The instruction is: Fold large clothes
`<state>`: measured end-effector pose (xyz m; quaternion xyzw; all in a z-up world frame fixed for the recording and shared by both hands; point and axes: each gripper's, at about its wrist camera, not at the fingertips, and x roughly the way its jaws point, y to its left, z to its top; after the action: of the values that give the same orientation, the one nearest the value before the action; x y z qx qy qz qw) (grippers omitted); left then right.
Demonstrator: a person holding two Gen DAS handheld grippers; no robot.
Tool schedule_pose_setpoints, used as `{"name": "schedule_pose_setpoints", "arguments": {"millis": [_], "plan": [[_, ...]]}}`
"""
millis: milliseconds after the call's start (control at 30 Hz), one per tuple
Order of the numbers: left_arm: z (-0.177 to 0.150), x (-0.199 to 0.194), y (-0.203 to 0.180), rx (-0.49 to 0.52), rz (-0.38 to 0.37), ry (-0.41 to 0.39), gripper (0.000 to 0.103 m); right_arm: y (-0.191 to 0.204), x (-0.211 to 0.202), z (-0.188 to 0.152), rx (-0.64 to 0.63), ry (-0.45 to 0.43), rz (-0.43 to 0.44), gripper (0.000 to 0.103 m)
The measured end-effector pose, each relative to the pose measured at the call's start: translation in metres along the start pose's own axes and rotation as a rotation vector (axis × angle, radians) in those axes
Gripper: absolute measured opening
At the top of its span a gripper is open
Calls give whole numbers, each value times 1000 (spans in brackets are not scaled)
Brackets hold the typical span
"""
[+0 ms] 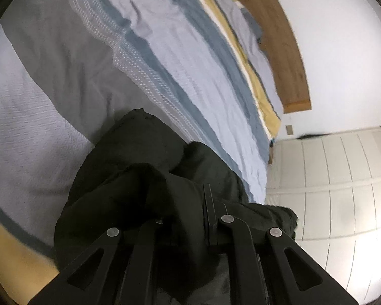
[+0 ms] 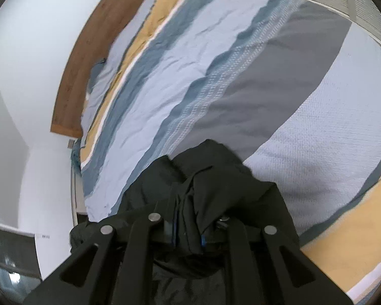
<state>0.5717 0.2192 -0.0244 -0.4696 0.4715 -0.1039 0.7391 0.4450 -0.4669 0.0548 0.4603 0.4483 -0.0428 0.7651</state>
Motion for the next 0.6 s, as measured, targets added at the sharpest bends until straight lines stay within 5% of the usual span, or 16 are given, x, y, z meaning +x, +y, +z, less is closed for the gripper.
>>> {"name": "schedule_pose_setpoints", "arguments": {"millis": [333,500,600], "plan": [[32,65,24,-66,81,30,19,-13,76,30,4,55,-85,16],[34,67,28,-95,25,26,47,-12,92,30,-32,84,-107,31],[37,58,23,-98,-19,9,65,-13,87,32,-32,69,-73,51]]}}
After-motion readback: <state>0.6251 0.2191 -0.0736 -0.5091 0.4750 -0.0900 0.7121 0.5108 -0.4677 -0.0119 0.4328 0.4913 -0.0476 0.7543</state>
